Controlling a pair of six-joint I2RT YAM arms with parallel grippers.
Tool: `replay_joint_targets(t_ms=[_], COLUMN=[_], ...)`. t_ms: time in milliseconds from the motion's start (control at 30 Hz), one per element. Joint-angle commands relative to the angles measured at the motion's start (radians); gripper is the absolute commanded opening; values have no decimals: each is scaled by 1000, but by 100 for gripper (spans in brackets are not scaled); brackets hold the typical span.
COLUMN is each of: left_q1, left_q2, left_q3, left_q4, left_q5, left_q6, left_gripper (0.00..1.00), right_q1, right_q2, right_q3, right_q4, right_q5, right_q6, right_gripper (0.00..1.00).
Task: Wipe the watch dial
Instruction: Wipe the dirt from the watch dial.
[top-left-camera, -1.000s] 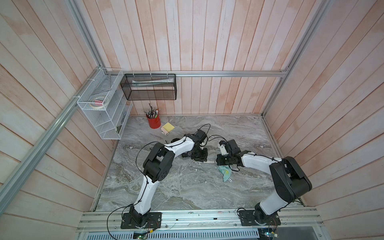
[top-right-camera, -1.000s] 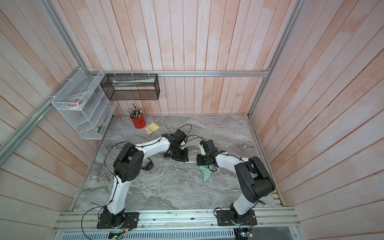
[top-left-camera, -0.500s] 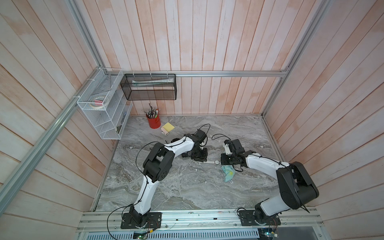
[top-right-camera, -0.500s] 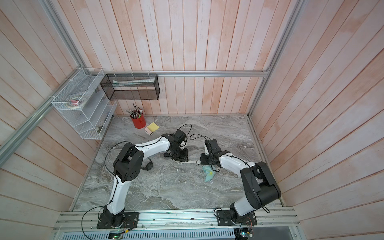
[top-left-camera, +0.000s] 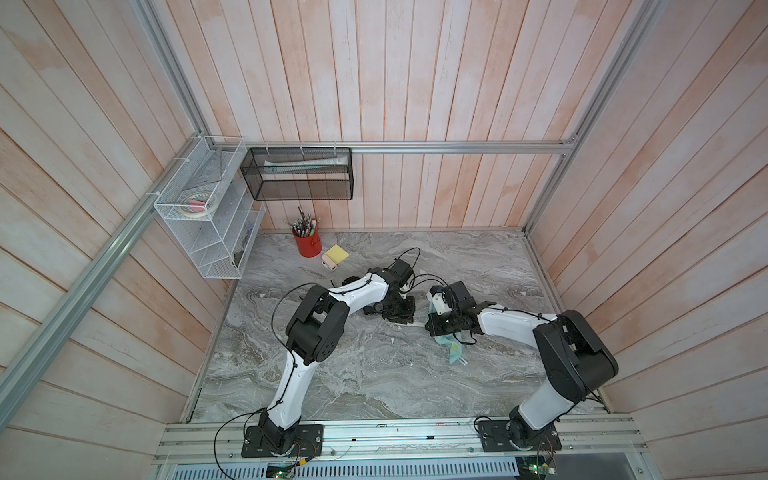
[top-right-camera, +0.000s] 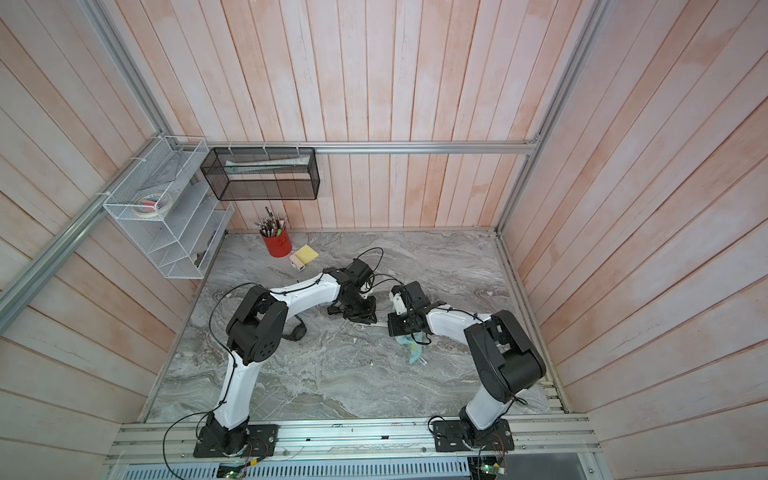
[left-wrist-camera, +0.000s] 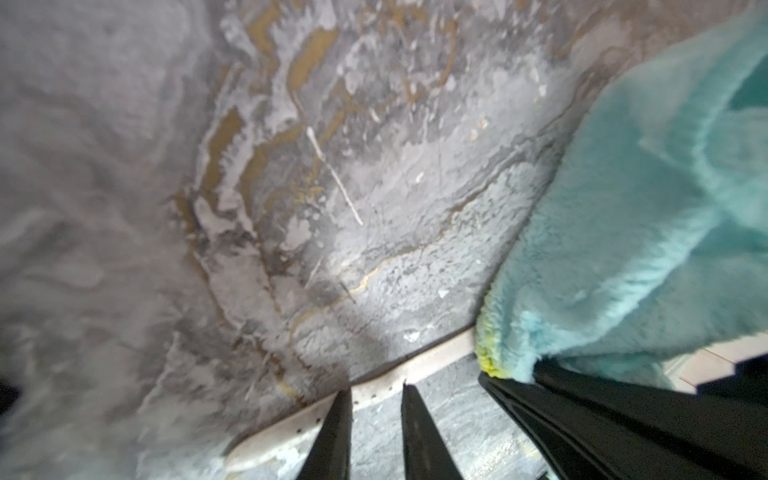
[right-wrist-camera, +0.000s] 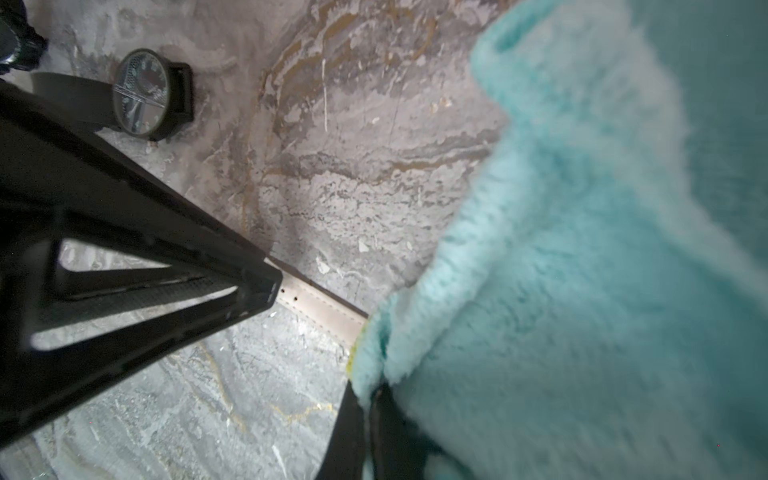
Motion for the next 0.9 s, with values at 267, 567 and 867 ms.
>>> replay_joint_targets(t_ms=[267,567,867], left_q1=[-5,-5,-5], left_q2=[67,70,73], left_q3=[-48,-45,-43], left_q4=[-61,-65,-68], left_q5=[-25,-23,-23], left_q6=[0,0,-1], left_gripper=[24,24,23], right_q1=[-113,-161,-148], right_q2=[-72,-45,-182], right_q3=[-112,-121,-53], right_q4=[63,51,-24], right_q5=[-6,7,13], right_q6=[49,79,79], right_gripper=[0,0,0])
